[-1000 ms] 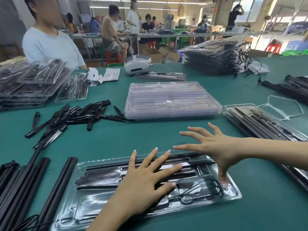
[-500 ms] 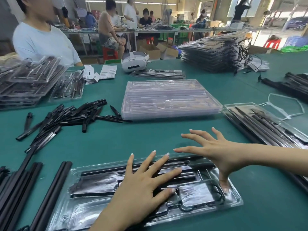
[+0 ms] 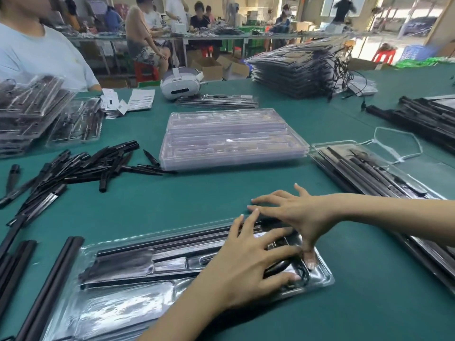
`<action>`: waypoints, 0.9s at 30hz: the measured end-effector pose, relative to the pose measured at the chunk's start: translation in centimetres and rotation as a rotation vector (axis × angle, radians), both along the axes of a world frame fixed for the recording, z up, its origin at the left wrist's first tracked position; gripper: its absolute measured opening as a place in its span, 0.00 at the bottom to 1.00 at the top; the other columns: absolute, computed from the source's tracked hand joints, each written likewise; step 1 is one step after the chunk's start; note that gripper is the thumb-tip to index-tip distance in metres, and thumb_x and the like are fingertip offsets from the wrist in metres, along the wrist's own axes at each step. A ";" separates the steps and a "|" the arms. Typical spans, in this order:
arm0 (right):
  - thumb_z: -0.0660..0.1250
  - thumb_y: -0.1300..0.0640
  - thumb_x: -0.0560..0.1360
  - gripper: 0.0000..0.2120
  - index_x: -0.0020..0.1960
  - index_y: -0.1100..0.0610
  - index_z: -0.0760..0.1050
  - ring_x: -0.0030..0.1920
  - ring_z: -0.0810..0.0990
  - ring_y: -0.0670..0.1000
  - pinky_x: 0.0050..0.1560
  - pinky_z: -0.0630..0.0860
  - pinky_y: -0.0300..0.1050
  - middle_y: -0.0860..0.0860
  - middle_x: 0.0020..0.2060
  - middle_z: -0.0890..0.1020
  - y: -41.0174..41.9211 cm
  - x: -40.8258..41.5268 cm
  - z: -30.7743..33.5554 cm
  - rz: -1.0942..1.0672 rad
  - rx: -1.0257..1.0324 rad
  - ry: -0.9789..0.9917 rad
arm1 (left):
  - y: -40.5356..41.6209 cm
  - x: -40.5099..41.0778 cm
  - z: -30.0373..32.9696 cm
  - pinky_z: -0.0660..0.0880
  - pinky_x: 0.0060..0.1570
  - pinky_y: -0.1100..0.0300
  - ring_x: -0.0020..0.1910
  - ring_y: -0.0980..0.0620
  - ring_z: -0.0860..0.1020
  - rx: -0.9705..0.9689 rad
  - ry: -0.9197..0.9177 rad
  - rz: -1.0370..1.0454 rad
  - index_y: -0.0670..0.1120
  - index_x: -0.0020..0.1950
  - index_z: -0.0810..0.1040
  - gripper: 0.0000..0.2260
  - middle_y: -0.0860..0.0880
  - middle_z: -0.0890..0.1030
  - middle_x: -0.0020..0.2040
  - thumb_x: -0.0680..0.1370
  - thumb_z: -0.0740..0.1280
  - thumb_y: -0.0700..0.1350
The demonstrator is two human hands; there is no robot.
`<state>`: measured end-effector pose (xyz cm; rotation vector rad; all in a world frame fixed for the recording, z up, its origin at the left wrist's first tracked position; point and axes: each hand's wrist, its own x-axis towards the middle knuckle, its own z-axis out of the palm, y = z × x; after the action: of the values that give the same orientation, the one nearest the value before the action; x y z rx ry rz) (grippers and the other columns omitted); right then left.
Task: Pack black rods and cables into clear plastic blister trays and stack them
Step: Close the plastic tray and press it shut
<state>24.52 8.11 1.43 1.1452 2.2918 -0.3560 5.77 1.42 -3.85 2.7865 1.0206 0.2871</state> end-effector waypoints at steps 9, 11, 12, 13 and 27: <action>0.79 0.38 0.59 0.61 0.65 0.24 0.29 0.74 0.37 0.39 0.69 0.40 0.71 0.29 0.72 0.35 0.9 2.0 -0.5 -0.011 -0.164 0.148 | -0.2 0.1 0.6 0.40 0.73 0.41 0.78 0.46 0.46 -0.081 0.003 -0.010 0.65 0.70 0.63 0.20 0.62 0.62 0.74 0.79 0.55 0.64; 0.78 0.38 0.59 0.61 0.65 0.25 0.29 0.73 0.38 0.39 0.70 0.41 0.70 0.30 0.72 0.35 0.8 2.0 -0.5 0.000 -0.149 0.139 | -0.3 0.0 0.8 0.39 0.73 0.41 0.78 0.45 0.46 -0.087 0.012 -0.017 0.67 0.72 0.60 0.20 0.60 0.62 0.75 0.79 0.55 0.63; 0.78 0.38 0.60 0.61 0.66 0.26 0.29 0.73 0.39 0.39 0.70 0.41 0.70 0.31 0.72 0.35 0.7 1.8 -0.4 0.008 -0.133 0.122 | -0.3 0.1 0.9 0.39 0.73 0.41 0.77 0.44 0.46 -0.081 0.028 -0.020 0.69 0.72 0.57 0.20 0.59 0.62 0.75 0.80 0.53 0.63; 0.78 0.39 0.61 0.61 0.67 0.27 0.29 0.73 0.39 0.40 0.69 0.41 0.71 0.31 0.73 0.36 0.5 1.6 -0.3 0.014 -0.114 0.099 | -0.4 0.1 1.0 0.40 0.72 0.40 0.77 0.44 0.47 -0.066 0.052 -0.026 0.71 0.72 0.55 0.20 0.58 0.62 0.75 0.80 0.52 0.63; 0.76 0.46 0.64 0.59 0.78 0.51 0.35 0.73 0.40 0.41 0.67 0.46 0.77 0.40 0.75 0.38 0.2 -0.1 -0.2 0.143 0.037 -0.034 | 0.7 1.3 1.6 0.58 0.58 0.51 0.55 0.54 0.64 0.014 -0.003 -0.090 0.67 0.67 0.69 0.16 0.57 0.71 0.50 0.79 0.56 0.60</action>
<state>24.46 8.26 1.26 0.9907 2.3431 -0.2390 7.09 2.09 -2.29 2.8338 0.8924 0.2877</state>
